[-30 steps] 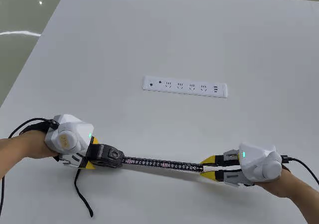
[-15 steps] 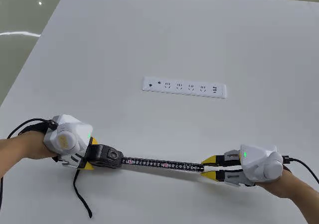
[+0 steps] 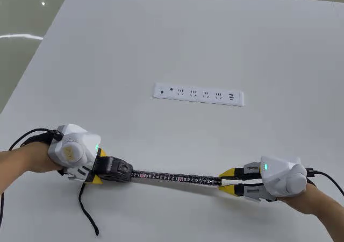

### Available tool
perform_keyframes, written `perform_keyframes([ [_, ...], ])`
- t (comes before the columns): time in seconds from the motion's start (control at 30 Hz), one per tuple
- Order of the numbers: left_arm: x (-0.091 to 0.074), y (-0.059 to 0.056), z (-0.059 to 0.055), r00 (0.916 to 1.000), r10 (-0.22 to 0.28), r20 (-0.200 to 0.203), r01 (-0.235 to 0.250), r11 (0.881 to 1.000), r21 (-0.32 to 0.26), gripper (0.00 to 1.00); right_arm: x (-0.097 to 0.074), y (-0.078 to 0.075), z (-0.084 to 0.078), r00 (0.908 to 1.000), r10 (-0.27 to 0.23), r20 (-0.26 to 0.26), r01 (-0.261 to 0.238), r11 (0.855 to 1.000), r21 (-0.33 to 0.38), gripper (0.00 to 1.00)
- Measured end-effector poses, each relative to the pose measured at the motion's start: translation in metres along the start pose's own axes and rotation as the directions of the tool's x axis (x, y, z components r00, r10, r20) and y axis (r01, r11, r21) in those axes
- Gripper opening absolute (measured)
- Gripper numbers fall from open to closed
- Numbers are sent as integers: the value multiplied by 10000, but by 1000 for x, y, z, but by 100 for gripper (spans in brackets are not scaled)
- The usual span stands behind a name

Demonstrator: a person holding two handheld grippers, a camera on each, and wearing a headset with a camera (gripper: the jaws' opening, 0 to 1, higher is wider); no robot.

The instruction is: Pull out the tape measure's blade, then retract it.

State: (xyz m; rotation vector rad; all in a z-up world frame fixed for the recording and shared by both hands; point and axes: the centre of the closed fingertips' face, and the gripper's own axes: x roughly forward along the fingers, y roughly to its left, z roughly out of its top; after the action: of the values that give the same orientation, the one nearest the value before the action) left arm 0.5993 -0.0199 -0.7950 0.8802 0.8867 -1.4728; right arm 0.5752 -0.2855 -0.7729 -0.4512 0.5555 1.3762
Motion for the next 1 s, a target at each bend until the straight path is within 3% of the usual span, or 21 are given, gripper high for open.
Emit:
perform_keyframes([
  [0.2, 1, 2, -4, 10000, 1, 6, -1, 10000, 9, 29, 2, 1, -3, 9999, 23, -120, -22, 10000, 40, 10],
  [1.0, 3, 4, -3, 9999, 91, 62, -89, 9993, -366, 29, 15, -6, -20, 9974, -220, -686, 227, 9997, 98, 12],
])
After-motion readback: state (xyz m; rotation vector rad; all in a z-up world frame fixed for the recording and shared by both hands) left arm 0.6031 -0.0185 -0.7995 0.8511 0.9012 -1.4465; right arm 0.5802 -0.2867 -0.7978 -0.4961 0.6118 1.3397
